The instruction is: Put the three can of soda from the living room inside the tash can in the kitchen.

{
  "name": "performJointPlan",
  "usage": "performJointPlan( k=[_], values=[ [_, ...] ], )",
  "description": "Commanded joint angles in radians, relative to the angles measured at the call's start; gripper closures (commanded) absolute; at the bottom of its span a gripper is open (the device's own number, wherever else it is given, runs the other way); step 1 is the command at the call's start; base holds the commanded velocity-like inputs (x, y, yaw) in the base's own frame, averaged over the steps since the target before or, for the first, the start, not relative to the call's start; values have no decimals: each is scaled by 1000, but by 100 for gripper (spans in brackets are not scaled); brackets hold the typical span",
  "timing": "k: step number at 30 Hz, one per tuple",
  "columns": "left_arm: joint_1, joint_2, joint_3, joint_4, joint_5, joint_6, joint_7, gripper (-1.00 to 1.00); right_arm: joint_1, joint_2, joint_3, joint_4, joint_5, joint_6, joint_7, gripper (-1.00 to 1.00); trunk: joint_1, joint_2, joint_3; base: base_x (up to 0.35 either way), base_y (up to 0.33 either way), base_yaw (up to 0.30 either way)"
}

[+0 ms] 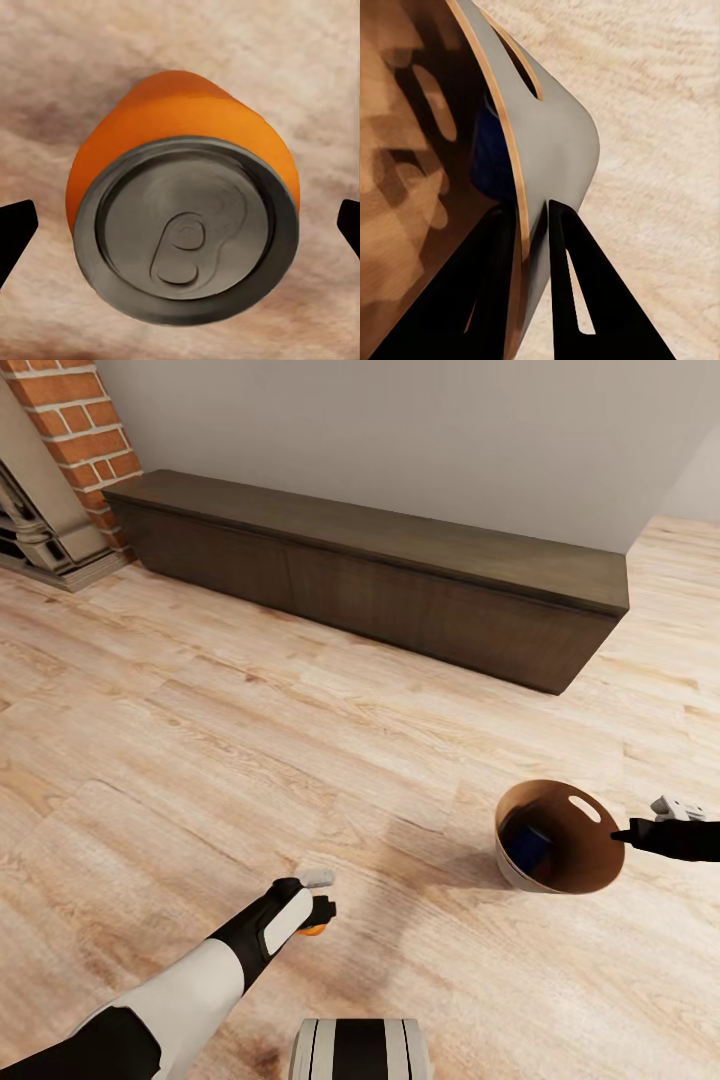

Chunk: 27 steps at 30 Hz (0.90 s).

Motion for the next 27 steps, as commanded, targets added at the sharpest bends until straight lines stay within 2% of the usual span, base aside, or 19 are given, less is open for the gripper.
performJointPlan(
  k=[1,2,3,16,27],
  values=[
    [0,0,0,2,0,0,-1,-100,0,0,0,0,-23,7,4,100,0,0,0,0,0,0],
    [0,1,0,3,0,0,-2,-100,0,0,0,0,-23,7,4,100,0,0,0,0,0,0],
    [0,1,0,4,0,0,-2,100,0,0,0,0,-23,7,4,100,0,0,0,0,0,0],
    [2,0,1,3,2,0,0,100,-1,2,0,1,-20,7,4,100,0,0,0,0,0,0],
    [21,2,5,-11,3,-9,2,100,-1,15,3,12,-15,7,3,100,-5,3,43,0,0,0]
  ],
)
